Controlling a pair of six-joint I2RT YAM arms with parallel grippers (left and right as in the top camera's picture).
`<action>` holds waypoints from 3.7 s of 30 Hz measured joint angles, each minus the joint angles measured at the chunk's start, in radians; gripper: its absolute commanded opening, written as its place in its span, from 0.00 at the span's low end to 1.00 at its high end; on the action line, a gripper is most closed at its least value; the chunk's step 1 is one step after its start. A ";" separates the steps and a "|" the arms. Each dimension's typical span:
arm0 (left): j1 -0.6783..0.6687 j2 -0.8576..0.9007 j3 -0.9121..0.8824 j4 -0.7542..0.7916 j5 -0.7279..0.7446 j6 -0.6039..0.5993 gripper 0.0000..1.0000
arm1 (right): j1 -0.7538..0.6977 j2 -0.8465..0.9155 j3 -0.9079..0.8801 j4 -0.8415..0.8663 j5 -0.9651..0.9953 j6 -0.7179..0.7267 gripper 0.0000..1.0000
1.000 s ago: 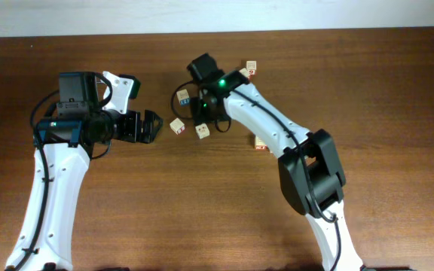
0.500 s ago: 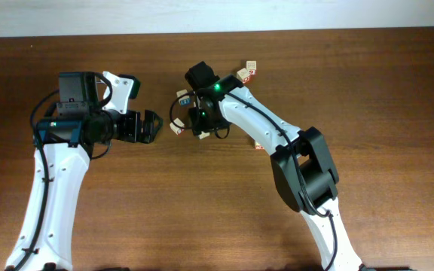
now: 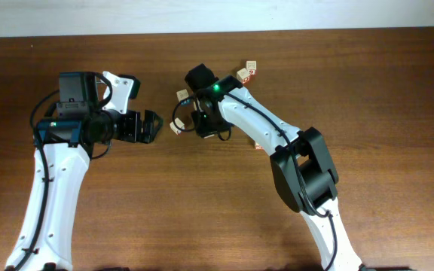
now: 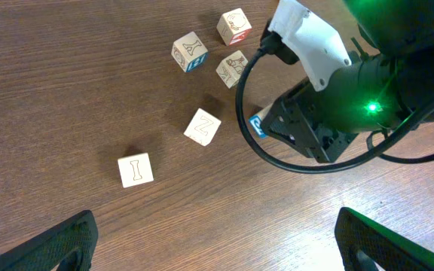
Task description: Rotate 5 blocks
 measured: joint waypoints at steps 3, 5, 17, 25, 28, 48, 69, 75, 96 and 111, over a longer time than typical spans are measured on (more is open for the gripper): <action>0.000 0.000 0.000 0.000 0.000 0.000 0.99 | 0.000 0.000 0.000 -0.048 0.006 -0.002 0.34; 0.000 0.000 0.000 0.000 0.000 0.000 0.99 | -0.002 0.000 0.000 -0.080 0.006 -0.002 0.34; 0.000 0.000 0.000 0.000 0.000 0.000 0.99 | -0.109 0.000 0.000 -0.269 0.002 0.081 0.35; 0.000 0.000 0.000 0.000 0.000 0.000 0.99 | -0.148 0.000 0.000 -0.307 0.001 0.124 0.46; 0.000 0.000 0.000 0.000 0.000 0.000 0.99 | -0.148 0.000 0.008 -0.343 0.000 0.124 0.52; 0.000 0.000 0.000 0.000 0.000 0.000 0.99 | -0.085 0.011 0.205 0.131 -0.018 0.048 0.74; 0.000 0.000 0.000 0.000 0.000 0.000 0.99 | -0.069 0.124 0.166 0.221 -0.029 -0.068 0.40; 0.000 0.000 0.000 0.000 0.000 0.000 0.99 | -0.067 0.126 0.166 0.217 -0.030 -0.069 0.37; 0.000 0.000 0.000 0.000 0.000 0.000 0.99 | -0.135 0.131 0.231 -0.333 -0.052 0.048 0.27; 0.000 0.000 0.000 0.000 0.000 0.000 0.99 | -0.074 0.135 0.231 -0.445 -0.060 0.050 0.46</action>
